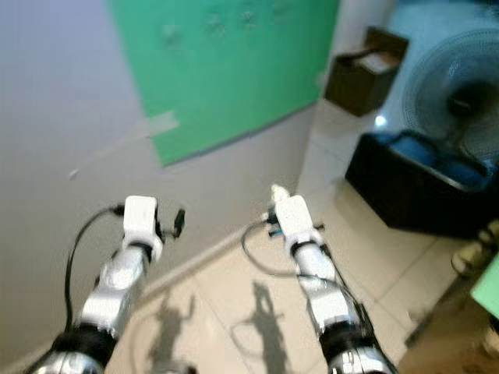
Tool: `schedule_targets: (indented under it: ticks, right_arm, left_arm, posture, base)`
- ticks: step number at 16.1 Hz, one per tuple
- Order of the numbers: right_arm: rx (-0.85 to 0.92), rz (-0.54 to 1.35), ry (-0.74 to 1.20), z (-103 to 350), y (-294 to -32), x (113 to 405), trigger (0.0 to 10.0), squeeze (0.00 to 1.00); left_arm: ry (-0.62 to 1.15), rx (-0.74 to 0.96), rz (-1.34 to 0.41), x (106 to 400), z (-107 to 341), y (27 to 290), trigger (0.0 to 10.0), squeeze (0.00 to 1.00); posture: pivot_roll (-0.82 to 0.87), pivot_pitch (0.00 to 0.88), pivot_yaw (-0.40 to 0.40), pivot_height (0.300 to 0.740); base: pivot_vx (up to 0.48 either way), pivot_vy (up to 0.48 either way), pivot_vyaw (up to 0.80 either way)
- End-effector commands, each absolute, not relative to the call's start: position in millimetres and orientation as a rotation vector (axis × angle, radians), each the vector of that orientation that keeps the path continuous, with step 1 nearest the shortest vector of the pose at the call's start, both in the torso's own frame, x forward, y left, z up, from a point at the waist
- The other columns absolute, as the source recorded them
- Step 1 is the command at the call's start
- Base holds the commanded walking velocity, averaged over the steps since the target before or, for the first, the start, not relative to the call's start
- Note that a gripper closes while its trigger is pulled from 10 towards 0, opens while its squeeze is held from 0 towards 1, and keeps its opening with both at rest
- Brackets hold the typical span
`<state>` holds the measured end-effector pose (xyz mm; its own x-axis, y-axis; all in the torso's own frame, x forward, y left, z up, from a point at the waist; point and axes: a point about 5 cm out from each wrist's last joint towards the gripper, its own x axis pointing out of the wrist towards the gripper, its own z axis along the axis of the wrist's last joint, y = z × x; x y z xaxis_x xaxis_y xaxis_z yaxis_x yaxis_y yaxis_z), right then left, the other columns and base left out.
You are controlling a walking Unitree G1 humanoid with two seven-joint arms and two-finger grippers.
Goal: Hang keys on a hook
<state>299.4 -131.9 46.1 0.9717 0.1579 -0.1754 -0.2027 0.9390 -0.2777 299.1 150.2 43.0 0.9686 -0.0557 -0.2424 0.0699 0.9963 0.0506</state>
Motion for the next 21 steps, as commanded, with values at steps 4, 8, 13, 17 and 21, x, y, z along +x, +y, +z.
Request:
schedule_targets:
  ticks: [4, 8, 13, 17, 21]
  right_arm:
    - [-0.300, 0.209, 0.132, 49.3, -127.9, 302.0, 0.0, 0.00]
    - [-0.303, 0.215, 0.136, 47.3, -127.5, 301.8, 0.0, 0.00]
    - [-0.273, 0.232, 0.146, 45.6, -124.2, 303.1, 0.0, 0.00]
    - [-0.295, 0.233, 0.139, 45.8, -121.2, 304.3, 0.0, 0.00]
    - [-0.298, 0.244, 0.130, 46.2, -118.8, 305.6, 0.0, 0.00]
  left_arm:
    - [0.240, 0.078, -0.032, 298.5, 44.5, 153.8, 10.0, 0.00]
    - [0.256, 0.092, -0.027, 298.5, 43.2, 154.0, 10.0, 0.00]
    - [0.262, 0.101, -0.009, 299.9, 43.2, 157.0, 10.0, 0.00]
    - [0.261, 0.106, -0.009, 300.3, 43.8, 157.0, 10.0, 0.00]
    - [0.272, 0.109, -0.008, 301.3, 43.6, 158.3, 10.0, 0.00]
  posture:
    - [-0.12, 0.000, 0.008, 0.723]
    - [-0.12, 0.000, 0.008, 0.723]
    - [-0.11, 0.000, 0.009, 0.723]
    - [-0.11, 0.000, 0.007, 0.723]
    - [-0.11, 0.000, 0.010, 0.723]
  base:
    - [0.000, 0.000, 0.79]
    - [0.000, 0.000, 0.79]
    - [0.000, 0.000, 0.75]
    - [0.000, 0.000, 0.00]
    - [0.000, -0.120, 0.00]
